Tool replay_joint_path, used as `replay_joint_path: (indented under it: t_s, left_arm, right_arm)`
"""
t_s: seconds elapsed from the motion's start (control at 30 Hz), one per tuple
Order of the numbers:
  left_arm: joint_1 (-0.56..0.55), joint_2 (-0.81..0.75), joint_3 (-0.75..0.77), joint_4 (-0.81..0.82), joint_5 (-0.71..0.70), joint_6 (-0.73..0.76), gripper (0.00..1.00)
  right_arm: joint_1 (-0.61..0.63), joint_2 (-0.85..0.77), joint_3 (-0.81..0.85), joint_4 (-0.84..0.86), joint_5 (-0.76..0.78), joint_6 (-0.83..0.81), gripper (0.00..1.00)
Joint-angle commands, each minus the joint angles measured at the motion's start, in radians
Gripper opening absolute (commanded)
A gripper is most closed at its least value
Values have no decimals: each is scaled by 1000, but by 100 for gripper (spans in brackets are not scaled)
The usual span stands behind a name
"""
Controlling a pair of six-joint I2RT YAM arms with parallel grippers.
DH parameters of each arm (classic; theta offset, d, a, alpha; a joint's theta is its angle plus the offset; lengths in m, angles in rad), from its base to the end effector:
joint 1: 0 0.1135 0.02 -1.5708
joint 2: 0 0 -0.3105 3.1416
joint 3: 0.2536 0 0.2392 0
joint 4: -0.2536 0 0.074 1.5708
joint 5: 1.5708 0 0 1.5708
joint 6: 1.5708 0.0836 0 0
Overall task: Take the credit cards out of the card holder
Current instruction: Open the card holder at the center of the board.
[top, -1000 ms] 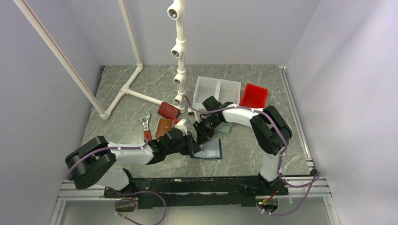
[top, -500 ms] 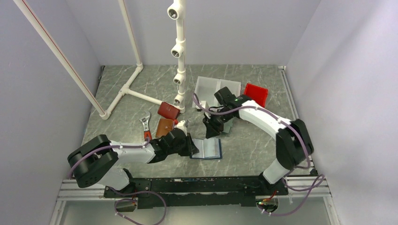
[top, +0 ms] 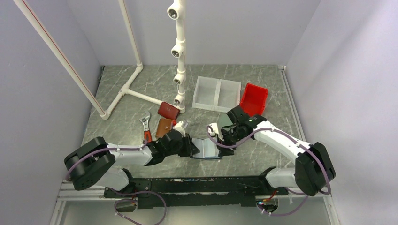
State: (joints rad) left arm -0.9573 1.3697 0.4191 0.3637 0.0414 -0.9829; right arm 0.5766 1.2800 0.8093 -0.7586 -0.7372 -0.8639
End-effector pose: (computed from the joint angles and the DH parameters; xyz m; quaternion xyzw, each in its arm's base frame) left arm 0.1541 -0.2248 0.1770 -0.0015 0.8813 -0.3999 0.2519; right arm 0.1455 0.1616 0.2314 -0.6523 0.6506 0.3287 0.2077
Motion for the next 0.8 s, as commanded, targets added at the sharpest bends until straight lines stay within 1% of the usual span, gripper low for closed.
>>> replay_joint_path:
  t_s: [0.0, 0.13, 0.33, 0.5, 0.77]
  left_arm:
    - [-2, 15, 1, 113, 44, -30, 23]
    - [-2, 55, 9, 146, 60, -58, 26]
    - [-1, 124, 44, 148, 88, -96, 28]
    - [-1, 148, 66, 126, 92, -102, 35]
    - [-1, 178, 79, 67, 85, -108, 34]
  right_arm:
    - [-2, -15, -39, 121, 11, -146, 53]
    - [0, -30, -79, 160, 33, -189, 50]
    - [17, -24, -107, 166, 39, -247, 51]
    - [45, -11, -119, 173, 44, -265, 52]
    - [81, 23, -123, 183, 81, -270, 53]
